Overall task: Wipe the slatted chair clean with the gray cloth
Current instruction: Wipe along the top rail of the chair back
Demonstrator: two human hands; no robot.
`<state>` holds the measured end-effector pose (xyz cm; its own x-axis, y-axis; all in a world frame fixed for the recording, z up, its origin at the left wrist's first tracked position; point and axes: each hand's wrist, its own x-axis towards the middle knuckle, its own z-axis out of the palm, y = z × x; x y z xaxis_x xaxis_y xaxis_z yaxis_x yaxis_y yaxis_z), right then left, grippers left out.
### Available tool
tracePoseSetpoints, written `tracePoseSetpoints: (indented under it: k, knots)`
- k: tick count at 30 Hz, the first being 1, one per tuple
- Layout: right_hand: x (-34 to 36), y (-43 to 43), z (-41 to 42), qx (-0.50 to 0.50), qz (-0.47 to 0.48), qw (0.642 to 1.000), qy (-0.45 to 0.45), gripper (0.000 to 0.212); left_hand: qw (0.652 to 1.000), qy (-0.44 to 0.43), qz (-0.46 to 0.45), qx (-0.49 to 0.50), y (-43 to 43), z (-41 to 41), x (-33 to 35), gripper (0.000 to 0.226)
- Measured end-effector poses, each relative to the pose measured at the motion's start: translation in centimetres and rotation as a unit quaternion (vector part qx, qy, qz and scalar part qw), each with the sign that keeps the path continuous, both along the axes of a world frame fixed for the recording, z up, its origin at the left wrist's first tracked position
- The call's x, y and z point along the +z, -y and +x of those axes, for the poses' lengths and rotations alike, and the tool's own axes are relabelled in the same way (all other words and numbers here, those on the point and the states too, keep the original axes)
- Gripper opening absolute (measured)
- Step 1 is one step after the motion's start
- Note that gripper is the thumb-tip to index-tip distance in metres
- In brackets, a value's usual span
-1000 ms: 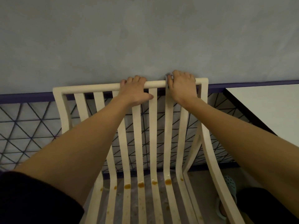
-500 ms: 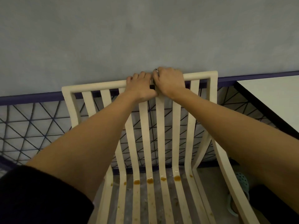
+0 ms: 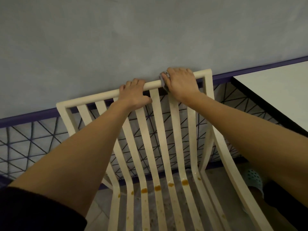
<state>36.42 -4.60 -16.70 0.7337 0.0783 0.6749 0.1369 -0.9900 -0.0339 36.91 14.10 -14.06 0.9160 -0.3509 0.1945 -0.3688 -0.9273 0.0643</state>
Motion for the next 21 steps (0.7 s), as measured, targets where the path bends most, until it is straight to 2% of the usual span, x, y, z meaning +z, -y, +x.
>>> tracePoseSetpoints:
  k: [4,8,11,15,19,21]
  knots:
    - [0.4,3.0,-0.7,-0.014,0.010,1.000,-0.012,0.038,1.000,-0.002,-0.002,0.000,-0.1,0.0,0.0,0.066]
    - [1.1,4.9,-1.1,-0.033,-0.050,0.998,-0.034,0.022,1.000,0.000,-0.008,0.001,-0.1,-0.1,0.0,0.065]
    - [1.7,4.6,-0.7,-0.071,-0.051,0.993,-0.077,0.028,1.000,0.002,-0.012,-0.003,-0.1,-0.1,-0.1,0.064]
    - [3.2,3.3,-0.9,-0.111,0.016,0.981,-0.155,0.036,1.000,0.017,-0.021,-0.009,-0.2,-0.1,-0.3,0.063]
    - [4.3,2.5,-1.3,-0.123,-0.117,0.959,-0.228,0.018,0.999,0.026,-0.034,-0.021,-0.1,-0.2,-0.4,0.064]
    - [4.3,1.8,-1.0,-0.125,-0.156,0.950,-0.239,0.019,0.998,0.028,-0.043,-0.023,-0.4,-0.3,-0.4,0.065]
